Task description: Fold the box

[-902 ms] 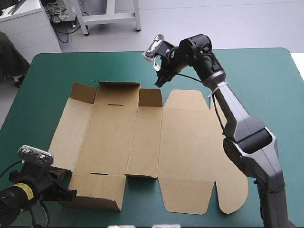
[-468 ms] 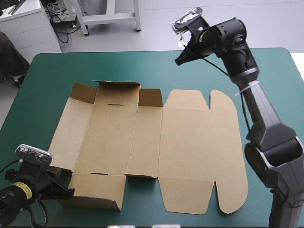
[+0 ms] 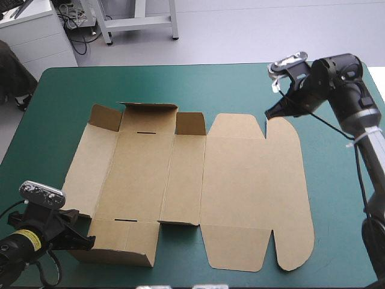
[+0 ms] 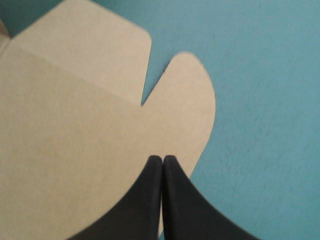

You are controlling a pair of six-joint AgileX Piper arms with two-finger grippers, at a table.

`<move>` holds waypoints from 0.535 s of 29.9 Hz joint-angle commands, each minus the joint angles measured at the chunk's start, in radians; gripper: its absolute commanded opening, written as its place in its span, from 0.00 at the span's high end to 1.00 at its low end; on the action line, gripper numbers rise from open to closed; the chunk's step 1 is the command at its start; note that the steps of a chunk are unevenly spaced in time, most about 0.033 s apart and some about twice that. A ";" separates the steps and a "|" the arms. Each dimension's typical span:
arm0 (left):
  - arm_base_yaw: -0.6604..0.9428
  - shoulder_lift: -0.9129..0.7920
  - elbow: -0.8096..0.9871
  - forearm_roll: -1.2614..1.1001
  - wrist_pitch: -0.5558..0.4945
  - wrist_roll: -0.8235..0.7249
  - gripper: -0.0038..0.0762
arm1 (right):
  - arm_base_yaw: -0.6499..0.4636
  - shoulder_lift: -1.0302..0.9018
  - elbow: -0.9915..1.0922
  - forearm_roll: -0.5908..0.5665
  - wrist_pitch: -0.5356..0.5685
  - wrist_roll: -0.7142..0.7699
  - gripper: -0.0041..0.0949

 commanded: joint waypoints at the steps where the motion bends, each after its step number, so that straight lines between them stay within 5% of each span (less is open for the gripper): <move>1: -0.003 0.007 -0.034 0.016 -0.067 -0.005 0.99 | -0.009 -0.139 0.130 0.010 -0.032 -0.016 0.98; 16: -0.003 0.011 -0.045 0.011 -0.064 -0.005 0.99 | -0.009 -0.632 0.628 0.012 -0.114 0.048 0.98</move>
